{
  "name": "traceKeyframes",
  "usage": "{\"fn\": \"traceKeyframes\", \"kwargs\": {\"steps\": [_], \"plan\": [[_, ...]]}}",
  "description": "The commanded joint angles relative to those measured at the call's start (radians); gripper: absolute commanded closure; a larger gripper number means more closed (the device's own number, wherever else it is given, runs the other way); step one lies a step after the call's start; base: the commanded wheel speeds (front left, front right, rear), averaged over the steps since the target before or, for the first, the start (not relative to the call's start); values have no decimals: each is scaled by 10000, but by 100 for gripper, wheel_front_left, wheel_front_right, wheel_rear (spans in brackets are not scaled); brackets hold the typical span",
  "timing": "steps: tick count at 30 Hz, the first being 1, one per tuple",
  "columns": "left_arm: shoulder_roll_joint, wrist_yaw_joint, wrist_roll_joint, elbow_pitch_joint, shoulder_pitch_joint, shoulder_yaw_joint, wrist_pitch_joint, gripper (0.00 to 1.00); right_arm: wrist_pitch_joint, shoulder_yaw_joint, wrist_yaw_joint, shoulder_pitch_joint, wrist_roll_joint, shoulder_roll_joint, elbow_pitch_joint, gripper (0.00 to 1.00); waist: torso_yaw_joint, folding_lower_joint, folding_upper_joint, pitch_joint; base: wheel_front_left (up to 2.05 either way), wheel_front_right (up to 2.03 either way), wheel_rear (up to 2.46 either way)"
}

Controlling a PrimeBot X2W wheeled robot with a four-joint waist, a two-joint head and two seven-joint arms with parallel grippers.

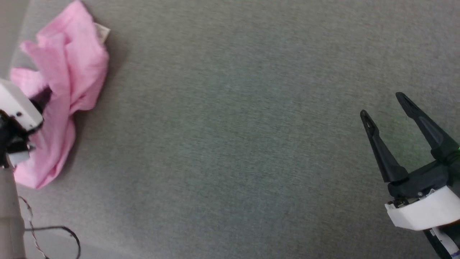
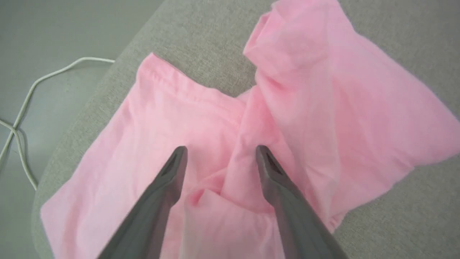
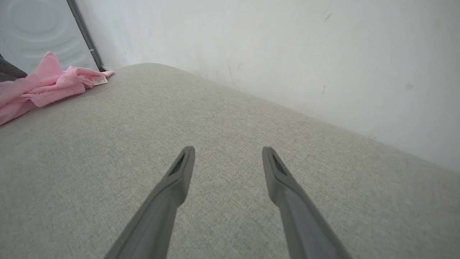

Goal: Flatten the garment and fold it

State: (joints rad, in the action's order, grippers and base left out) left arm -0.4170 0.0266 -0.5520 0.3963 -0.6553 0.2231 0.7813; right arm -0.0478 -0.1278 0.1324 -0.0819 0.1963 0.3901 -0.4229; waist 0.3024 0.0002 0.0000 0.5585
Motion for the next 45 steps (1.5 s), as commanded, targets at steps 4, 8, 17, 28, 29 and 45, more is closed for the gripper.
{"fn": "traceKeyframes", "kwargs": {"steps": [4,8,17,28,29,45], "plan": [[72,201,-368,-140,565,-136,1402,0,136,-6,-17,-196,128,27,140,0,-397,-2,0,264,0,0,0],[218,403,-659,-646,1027,-270,2526,100,162,-59,-17,-236,191,-30,281,0,-435,-2,0,131,0,0,0],[-32,509,-129,-1262,1264,-256,1593,100,258,-225,-17,-396,400,-334,653,0,-537,-2,0,-734,0,0,0],[-833,36,1644,-1172,-389,-423,-3553,100,504,69,-17,14,402,-1278,1374,0,-680,-2,0,-2617,0,0,0],[-905,-70,1790,-1153,-583,-518,-3986,100,525,114,-17,44,390,-1365,1411,0,-740,-2,0,-2743,0,0,0],[446,-733,2447,-2768,-1822,-2965,-5204,100,545,618,-17,277,337,-1996,1493,0,-3246,-2,0,-3857,0,0,0]]}}
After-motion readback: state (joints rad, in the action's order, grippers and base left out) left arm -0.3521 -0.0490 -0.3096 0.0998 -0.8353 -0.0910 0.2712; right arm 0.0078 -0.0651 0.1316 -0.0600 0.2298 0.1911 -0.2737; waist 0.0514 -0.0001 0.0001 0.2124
